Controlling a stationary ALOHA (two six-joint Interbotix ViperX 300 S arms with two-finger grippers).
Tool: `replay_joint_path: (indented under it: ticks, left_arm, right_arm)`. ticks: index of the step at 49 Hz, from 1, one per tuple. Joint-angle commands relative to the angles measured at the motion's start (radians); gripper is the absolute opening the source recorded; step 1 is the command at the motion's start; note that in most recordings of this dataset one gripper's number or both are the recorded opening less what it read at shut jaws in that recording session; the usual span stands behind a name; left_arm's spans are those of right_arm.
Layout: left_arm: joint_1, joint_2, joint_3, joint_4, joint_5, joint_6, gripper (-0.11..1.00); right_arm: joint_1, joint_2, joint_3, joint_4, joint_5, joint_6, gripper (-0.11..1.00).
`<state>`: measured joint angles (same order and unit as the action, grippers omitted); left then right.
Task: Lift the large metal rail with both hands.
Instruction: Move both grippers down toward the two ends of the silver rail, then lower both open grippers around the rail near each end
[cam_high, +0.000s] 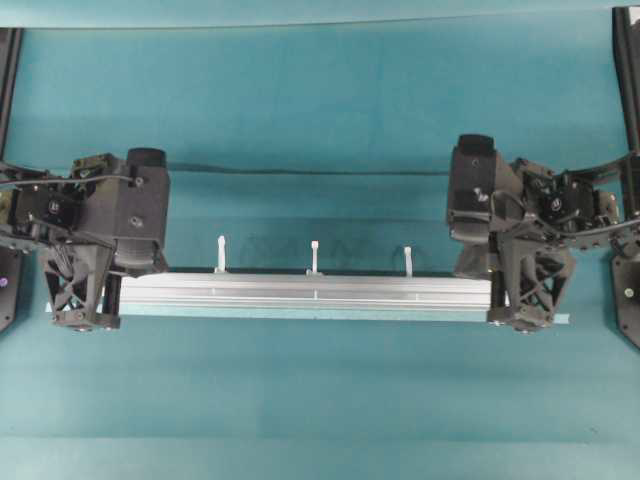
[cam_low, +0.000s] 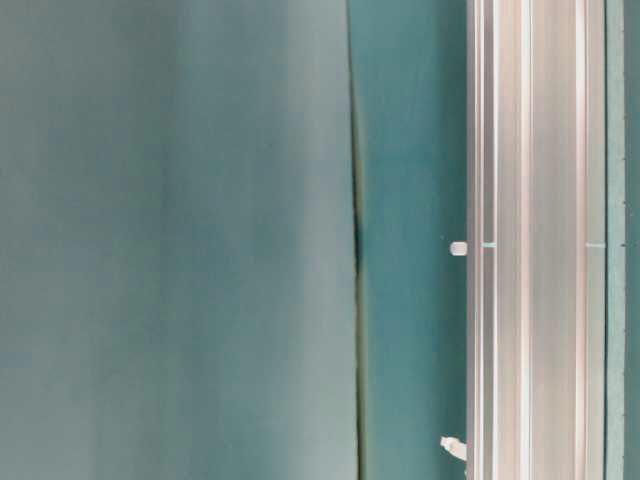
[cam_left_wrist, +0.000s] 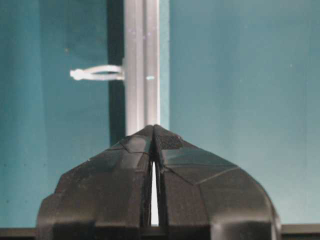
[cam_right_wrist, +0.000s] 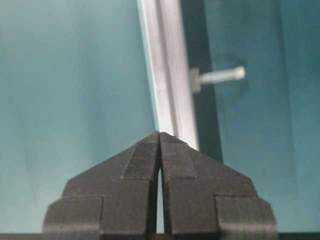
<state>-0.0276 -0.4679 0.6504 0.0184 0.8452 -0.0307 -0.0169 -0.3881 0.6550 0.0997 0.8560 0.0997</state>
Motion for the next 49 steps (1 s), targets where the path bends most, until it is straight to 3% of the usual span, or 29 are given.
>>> replay_joint_path:
  ticks: [1, 4, 14, 19, 34, 49]
  left_arm:
    - [-0.002, -0.006, -0.02, 0.003, -0.002, -0.005, 0.1]
    - [0.002, -0.003, -0.02, 0.003, 0.0, -0.015, 0.19]
    - [-0.009, 0.015, -0.023, 0.002, 0.009, -0.064, 0.78]
    - [-0.015, 0.043, -0.02, 0.009, -0.006, -0.072, 0.98]
    - [-0.02, 0.133, 0.011, 0.009, -0.029, -0.046, 0.97]
    - [-0.018, 0.215, 0.061, 0.011, -0.135, -0.048, 0.97]
  right_arm:
    - [0.005, 0.008, -0.009, 0.002, 0.017, 0.003, 0.08]
    - [0.003, 0.011, -0.008, 0.002, 0.018, 0.003, 0.17]
    - [0.012, 0.035, 0.008, -0.005, 0.011, -0.002, 0.76]
    - [0.035, 0.074, 0.008, -0.014, 0.012, -0.012, 0.95]
    - [0.052, 0.183, 0.003, -0.031, -0.026, -0.011, 0.97]
    - [0.052, 0.221, 0.009, -0.063, -0.055, -0.018, 0.97]
